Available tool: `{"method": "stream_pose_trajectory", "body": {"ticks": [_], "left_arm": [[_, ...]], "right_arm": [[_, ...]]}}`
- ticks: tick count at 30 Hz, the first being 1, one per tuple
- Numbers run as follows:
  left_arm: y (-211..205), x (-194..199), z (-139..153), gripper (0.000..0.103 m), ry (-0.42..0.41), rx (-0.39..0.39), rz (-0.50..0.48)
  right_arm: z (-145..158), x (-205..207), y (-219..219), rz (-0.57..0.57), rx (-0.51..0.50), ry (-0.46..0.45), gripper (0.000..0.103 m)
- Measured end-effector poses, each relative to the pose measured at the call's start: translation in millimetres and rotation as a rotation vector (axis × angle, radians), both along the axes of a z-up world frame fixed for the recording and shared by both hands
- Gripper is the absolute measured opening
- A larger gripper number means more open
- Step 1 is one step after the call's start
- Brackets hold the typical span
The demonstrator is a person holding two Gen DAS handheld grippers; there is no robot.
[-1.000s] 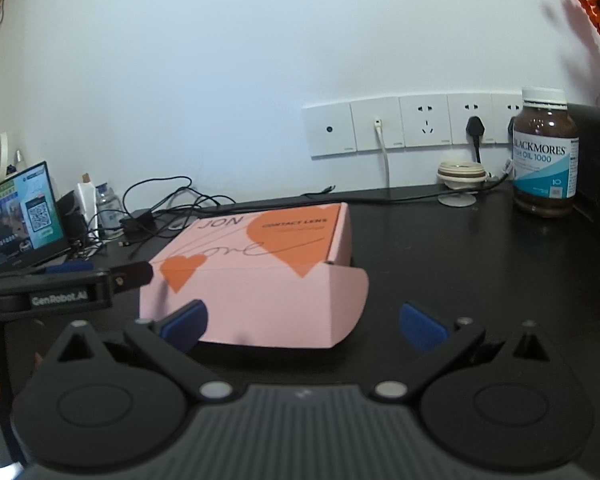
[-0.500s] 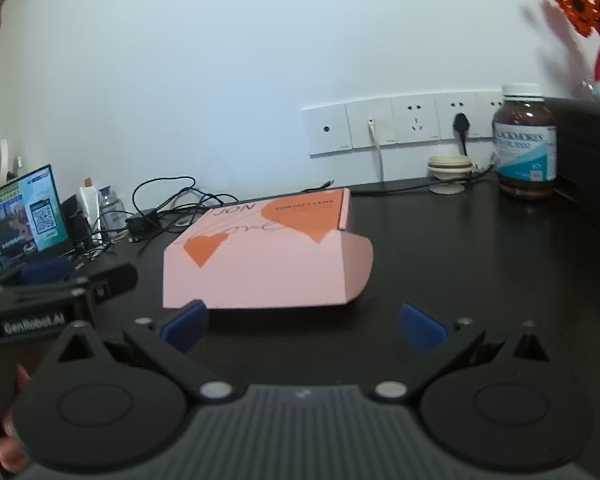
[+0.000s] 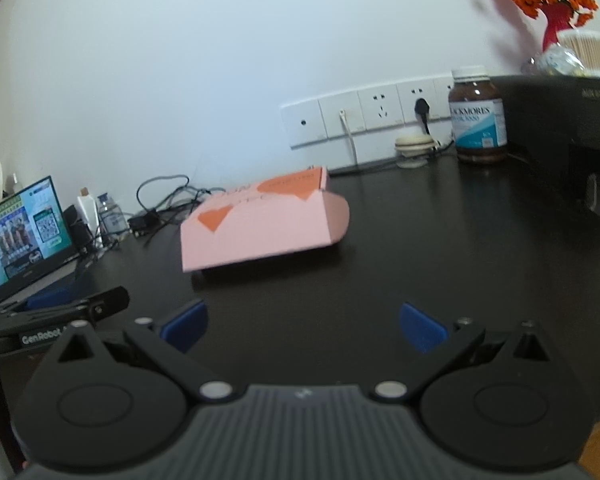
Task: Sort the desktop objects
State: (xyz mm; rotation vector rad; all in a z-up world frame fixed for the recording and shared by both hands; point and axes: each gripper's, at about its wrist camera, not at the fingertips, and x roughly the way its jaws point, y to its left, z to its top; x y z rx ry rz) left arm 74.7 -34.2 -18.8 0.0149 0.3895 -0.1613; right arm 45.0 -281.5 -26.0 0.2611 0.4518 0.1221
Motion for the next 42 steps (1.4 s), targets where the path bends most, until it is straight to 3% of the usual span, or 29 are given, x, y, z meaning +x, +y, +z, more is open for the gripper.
{"method": "stream_pose_trajectory", "body": {"ticks": [6,13,17,23,32,39,42], "left_arm": [[13.9,-11.8,-8.4,0.103,0.039,-0.088,-0.044],[15.7,-21.5,-12.7,0.103,0.042,0.035,0.038],[23.3,-23.3,-13.5,0.103,0.056,-0.025,0.049],[24.9,-22.2,-16.2,0.103,0.06,-0.042,0.058],[27.8,-27.7,-8.4,0.103,0.048,-0.082,0.048],[14.3,-29.2,-9.6,0.103,0.051,0.024,0.068],[11.0,-28.7,-13.0,0.103,0.091,0.02,0.056]], "right_arm": [[-3.0,-18.2,1.8,-0.012,-0.005,0.007,0.102],[-4.1,-30.8,-0.5,-0.04,-0.002,0.003,0.102],[-10.7,-34.1,2.0,-0.051,-0.008,0.021,0.102],[-15.1,-39.8,8.2,-0.064,-0.05,0.013,0.102],[-12.5,-42.4,7.8,-0.069,-0.034,0.003,0.102],[-13.6,-42.8,11.9,-0.056,-0.042,0.009,0.102],[-14.3,-41.7,13.1,-0.053,-0.038,0.018,0.102]]}}
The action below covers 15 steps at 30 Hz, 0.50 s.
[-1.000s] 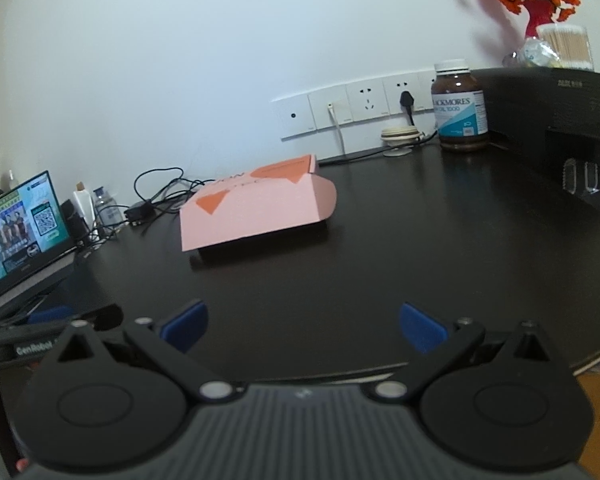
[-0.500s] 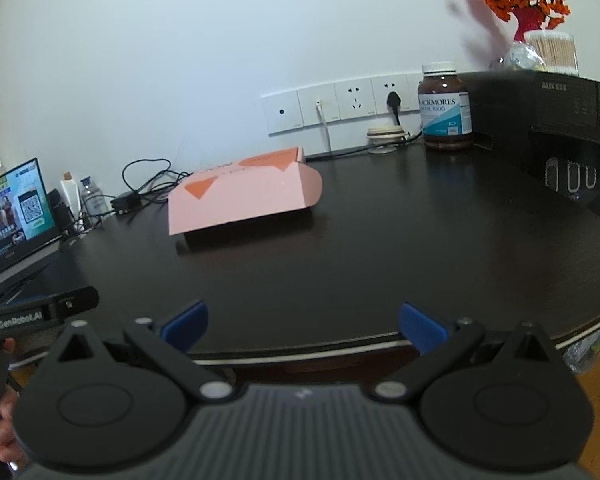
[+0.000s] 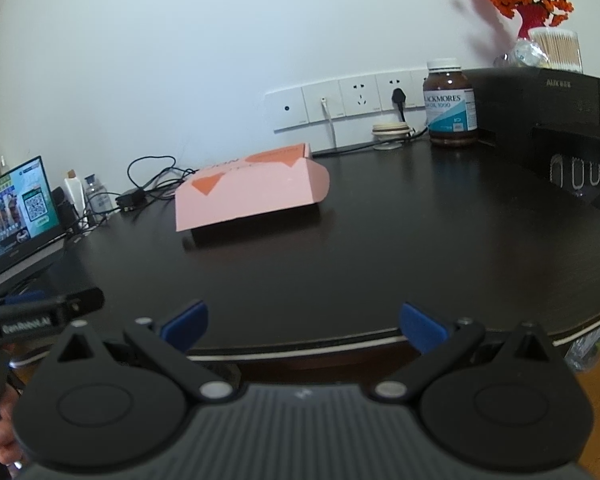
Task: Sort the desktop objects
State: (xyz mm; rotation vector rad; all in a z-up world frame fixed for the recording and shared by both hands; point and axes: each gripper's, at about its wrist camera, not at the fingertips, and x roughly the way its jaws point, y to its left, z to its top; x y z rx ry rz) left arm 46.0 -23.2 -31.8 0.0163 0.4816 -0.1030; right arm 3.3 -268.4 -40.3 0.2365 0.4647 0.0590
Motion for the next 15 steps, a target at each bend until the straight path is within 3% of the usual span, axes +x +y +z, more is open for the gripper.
{"method": "stream_pose_trajectory", "body": {"ticks": [4,15], "left_arm": [[0.5,-0.8,-1.9,0.103,0.031,-0.023,-0.004],[-6.8,-2.0,8.2,0.103,0.037,0.014,0.037]], "right_arm": [[1.3,-2.0,1.1,0.002,-0.009,-0.007,0.102],[-0.8,-1.4,5.2,-0.008,-0.015,0.001,0.102]]}}
